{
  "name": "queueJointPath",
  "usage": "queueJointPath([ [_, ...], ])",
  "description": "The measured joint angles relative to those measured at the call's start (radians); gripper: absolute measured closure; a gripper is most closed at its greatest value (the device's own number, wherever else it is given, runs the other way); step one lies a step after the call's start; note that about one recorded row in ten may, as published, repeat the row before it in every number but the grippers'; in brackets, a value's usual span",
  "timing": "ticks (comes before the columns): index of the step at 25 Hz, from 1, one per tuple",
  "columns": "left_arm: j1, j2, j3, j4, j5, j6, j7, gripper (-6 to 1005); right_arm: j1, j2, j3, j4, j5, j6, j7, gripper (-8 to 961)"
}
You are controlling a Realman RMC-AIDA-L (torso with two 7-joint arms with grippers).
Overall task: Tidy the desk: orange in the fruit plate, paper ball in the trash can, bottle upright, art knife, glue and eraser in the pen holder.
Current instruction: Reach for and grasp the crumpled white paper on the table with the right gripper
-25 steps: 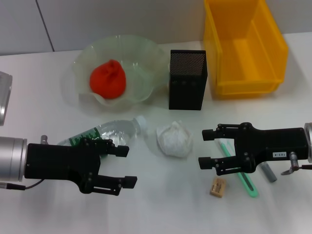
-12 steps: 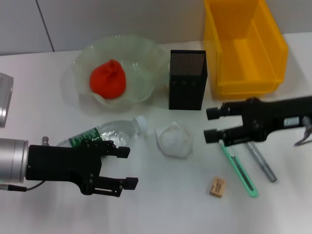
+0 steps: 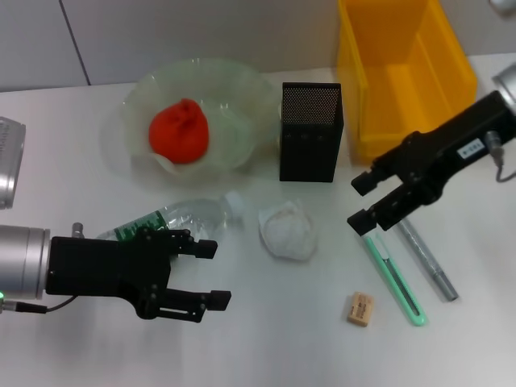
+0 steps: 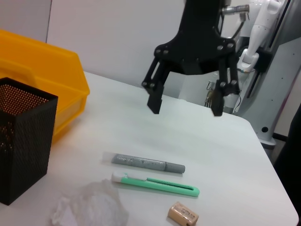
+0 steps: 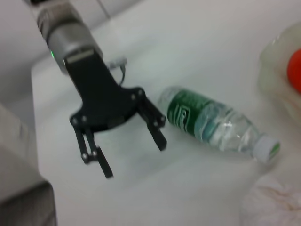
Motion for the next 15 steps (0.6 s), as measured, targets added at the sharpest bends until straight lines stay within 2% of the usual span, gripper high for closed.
queueJointPath([
  [2,0.0,0.0,0.0,0.0,0.0,0.001,-0.002,187,0.027,0.003,-0.047,-0.006,-0.023,0.028,0.001,125],
  [7,0.004,0.001,0.0,-0.002,0.0,0.001,-0.004,187,0.043,0.015,-0.177,0.002,-0.032,0.136,-0.02,128],
  [10,0.005,0.001,0.0,-0.005,0.0,-0.007,-0.001,187,0.036,0.037,-0.246,0.009,-0.033,0.207,-0.053,129],
  [13,0.007,0.001,0.0,-0.005,0.0,-0.017,-0.001,186,0.012,0.08,-0.284,0.003,-0.042,0.296,-0.114,131],
  [15,0.009,0.001,-0.001,-0.003,0.0,-0.031,-0.003,186,0.008,0.088,-0.292,0.008,-0.044,0.315,-0.125,132],
])
